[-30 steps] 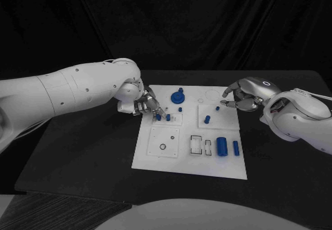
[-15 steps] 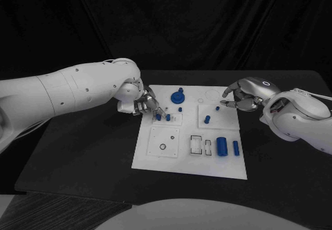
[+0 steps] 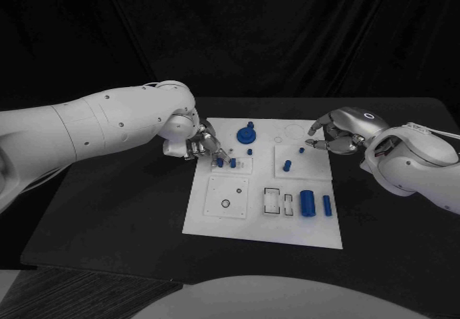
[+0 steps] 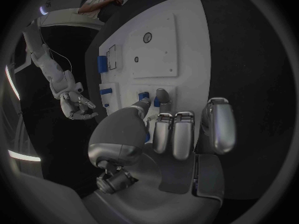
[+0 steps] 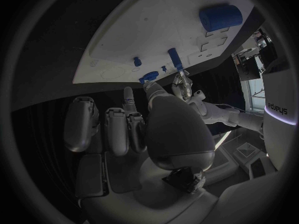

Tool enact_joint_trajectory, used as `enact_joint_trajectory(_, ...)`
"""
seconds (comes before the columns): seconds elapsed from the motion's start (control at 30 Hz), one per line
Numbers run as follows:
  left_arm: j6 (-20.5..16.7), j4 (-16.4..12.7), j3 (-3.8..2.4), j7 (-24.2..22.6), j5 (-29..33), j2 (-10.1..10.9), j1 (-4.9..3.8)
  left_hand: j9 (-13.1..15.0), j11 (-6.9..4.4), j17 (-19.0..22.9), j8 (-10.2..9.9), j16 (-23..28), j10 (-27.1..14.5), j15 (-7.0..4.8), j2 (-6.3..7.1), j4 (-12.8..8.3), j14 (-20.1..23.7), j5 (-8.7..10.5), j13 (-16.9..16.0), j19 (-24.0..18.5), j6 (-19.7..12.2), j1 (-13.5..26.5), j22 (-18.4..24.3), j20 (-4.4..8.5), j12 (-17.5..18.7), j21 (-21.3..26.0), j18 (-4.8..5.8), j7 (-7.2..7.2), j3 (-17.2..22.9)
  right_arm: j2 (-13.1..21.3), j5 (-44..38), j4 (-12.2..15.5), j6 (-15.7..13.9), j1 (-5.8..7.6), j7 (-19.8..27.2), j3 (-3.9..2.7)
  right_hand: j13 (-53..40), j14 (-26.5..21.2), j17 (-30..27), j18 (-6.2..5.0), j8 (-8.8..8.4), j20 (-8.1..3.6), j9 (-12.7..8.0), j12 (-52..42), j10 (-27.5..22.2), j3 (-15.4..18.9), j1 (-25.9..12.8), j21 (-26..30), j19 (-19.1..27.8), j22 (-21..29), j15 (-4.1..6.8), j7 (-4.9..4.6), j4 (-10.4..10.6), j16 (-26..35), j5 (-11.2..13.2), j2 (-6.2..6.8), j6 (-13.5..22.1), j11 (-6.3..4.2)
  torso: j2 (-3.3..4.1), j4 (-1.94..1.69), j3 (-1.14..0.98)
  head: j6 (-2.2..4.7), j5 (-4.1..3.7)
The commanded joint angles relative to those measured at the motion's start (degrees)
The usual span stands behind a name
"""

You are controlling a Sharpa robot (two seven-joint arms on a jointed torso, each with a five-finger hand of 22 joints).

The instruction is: Assemble the parts on the task board

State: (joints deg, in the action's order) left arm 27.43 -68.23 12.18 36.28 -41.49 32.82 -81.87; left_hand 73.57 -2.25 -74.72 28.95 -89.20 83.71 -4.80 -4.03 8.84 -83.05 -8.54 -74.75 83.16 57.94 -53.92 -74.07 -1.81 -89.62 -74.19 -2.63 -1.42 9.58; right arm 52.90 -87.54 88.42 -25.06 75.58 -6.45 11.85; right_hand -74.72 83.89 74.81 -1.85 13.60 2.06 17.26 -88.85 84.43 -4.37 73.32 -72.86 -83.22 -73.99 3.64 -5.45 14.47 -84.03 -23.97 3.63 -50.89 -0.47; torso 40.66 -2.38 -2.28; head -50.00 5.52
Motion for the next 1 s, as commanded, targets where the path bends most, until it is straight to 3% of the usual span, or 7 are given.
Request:
enact_joint_trajectory(0.03,0.1,0.0,-0.04,-0.5,0.3,-0.1,0.12,3.8,-0.64,-15.3,2.0,-0.8,6.3,-0.51,0.38,0.0,-7.0,-1.34,-15.2,0.3,0.6,-1.1,-11.4,0.57,-0.4,0.4,-0.79,0.79,-1.1,0.0,-0.2,0.0,0.3,-0.12,-1.1,-0.04,-15.3,4.2,5.4,-2.08,0.69,0.58,-0.5,-1.1,5.6,-1.8,1.4,1.4,0.1,-10.8,-0.05,0.06,0.2,0.6,-1.3,-0.59,-0.3,0.76,0.02,-0.01,-0.01,0.00,-0.03)
enact_joint_trajectory(0.3,-0.1,-0.1,-0.04,-0.6,0.3,-0.2,0.13,6.6,-1.02,-15.3,17.8,-0.8,6.3,-0.83,0.39,-0.7,-7.0,-2.17,-15.2,0.4,7.3,-1.9,-11.5,0.86,-0.4,0.2,-0.75,1.24,-1.0,0.1,-0.2,0.1,0.4,-0.13,-1.2,-0.04,-15.3,4.2,5.4,-2.08,0.69,0.58,-0.5,-1.1,5.6,-1.8,1.4,1.4,0.1,-10.8,-0.05,0.06,0.2,0.6,-1.3,-0.59,-0.3,0.76,0.00,-0.01,0.02,0.00,-0.11)
enact_joint_trajectory(0.33,-0.1,-0.1,-0.04,-0.6,0.3,-0.1,0.13,7.3,-1.12,-15.3,21.9,-0.8,6.3,-0.91,0.38,-0.9,-7.0,-2.37,-15.2,0.5,8.8,-1.9,-11.5,0.93,-0.4,0.1,-0.73,1.35,-1.0,0.1,-0.2,0.1,0.4,-0.13,-1.2,-0.04,-15.3,4.2,5.4,-2.08,0.69,0.58,-0.5,-1.1,5.6,-1.8,1.4,1.4,0.1,-10.8,-0.05,0.06,0.2,0.6,-1.3,-0.59,-0.3,0.76,-0.01,-0.01,0.02,0.00,-0.10)
enact_joint_trajectory(0.43,-0.2,-0.1,-0.04,-0.6,0.3,-0.1,0.13,8.6,-1.35,-15.3,29.9,-0.8,6.3,-1.06,0.38,-1.0,-7.0,-2.72,-15.2,0.6,11.3,-2.0,-11.5,1.12,-0.4,0.0,-0.70,1.54,-1.0,0.1,-0.2,0.1,0.4,-0.13,-1.2,-0.04,-15.3,4.2,5.4,-2.08,0.69,0.58,-0.5,-1.1,5.6,-1.8,1.4,1.4,0.1,-10.8,-0.05,0.06,0.2,0.6,-1.3,-0.59,-0.3,0.76,-0.02,0.00,0.03,0.00,-0.03)
enact_joint_trajectory(0.6,-0.2,-0.2,-0.04,-0.5,0.3,0.1,0.13,8.8,-1.40,-15.3,32.2,-0.8,6.3,-1.16,0.34,-1.1,-7.0,-2.83,-15.2,0.6,11.5,-2.0,-11.6,1.20,-0.4,-0.1,-0.69,1.66,-1.0,0.1,-0.2,0.1,0.4,-0.13,-1.2,-0.04,-15.3,4.2,5.4,-2.08,0.69,0.58,-0.5,-1.1,5.6,-1.8,1.4,1.4,0.1,-10.8,-0.05,0.06,0.2,0.6,-1.3,-0.59,-0.3,0.76,0.01,0.00,0.02,0.00,-0.02)
enact_joint_trajectory(0.7,-0.5,-0.3,-0.04,-0.8,0.3,0.2,0.13,9.6,-1.51,-15.3,36.3,-0.8,6.3,-1.26,0.37,-1.4,-7.0,-2.93,-15.2,0.7,13.4,-2.3,-11.6,1.29,-0.4,-0.2,-0.67,1.80,-0.9,0.1,-0.2,0.1,0.4,-0.13,-1.2,-0.04,-15.3,4.2,5.4,-2.08,0.69,0.58,-0.5,-1.1,5.6,-1.8,1.4,1.4,0.1,-10.8,-0.05,0.06,0.2,0.6,-1.3,-0.59,-0.3,0.76,0.05,0.02,0.04,0.00,0.04)
enact_joint_trajectory(1.0,-1.7,-0.6,-0.04,-1.9,0.3,0.4,0.13,9.5,-1.56,-15.3,36.9,-0.8,6.3,-1.31,0.55,-1.4,-7.0,-2.43,-15.2,0.7,12.7,-2.2,-11.6,1.36,-0.4,-0.2,-0.67,1.82,-1.0,0.1,-0.2,0.0,0.4,-0.13,-1.2,-0.04,-15.3,4.1,5.4,-2.10,0.68,0.61,-0.5,-1.1,5.6,-1.8,1.4,1.4,0.1,-10.8,-0.09,0.02,0.2,0.6,-1.4,-0.61,-0.3,0.80,-0.02,-0.04,0.03,0.00,0.04)
